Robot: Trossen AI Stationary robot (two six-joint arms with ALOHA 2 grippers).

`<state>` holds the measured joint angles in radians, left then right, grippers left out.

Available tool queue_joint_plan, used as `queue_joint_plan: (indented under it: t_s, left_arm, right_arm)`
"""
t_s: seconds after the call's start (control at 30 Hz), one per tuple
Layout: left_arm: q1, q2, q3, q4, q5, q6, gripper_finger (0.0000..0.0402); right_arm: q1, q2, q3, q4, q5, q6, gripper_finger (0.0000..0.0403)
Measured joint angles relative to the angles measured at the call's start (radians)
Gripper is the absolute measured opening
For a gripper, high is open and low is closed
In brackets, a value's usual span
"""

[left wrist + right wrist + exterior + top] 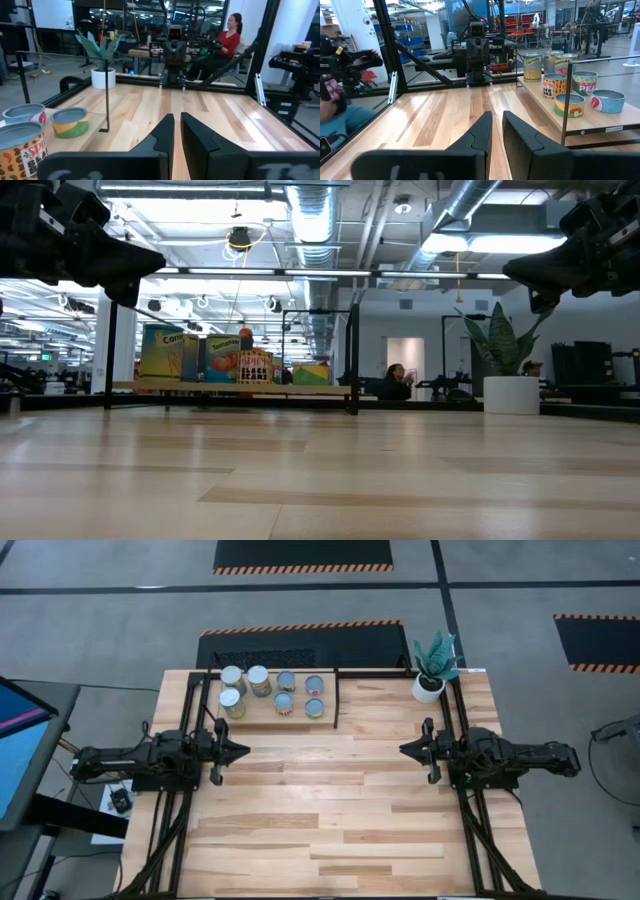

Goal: Pick and place cans onto a shelf
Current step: Return to Home Position

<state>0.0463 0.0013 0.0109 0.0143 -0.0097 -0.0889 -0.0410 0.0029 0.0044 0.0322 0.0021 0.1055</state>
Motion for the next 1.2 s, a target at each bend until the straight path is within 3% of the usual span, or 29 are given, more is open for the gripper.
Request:
queue_joint_plan:
  t_s: [1.2]
  left_arm:
    - [0.000,0.014,0.001,0.000,-0.002,-0.003,0.0022]
  right_arm:
    - [0.000,0.000,0.000,-0.002,-0.002,0.000,0.0070]
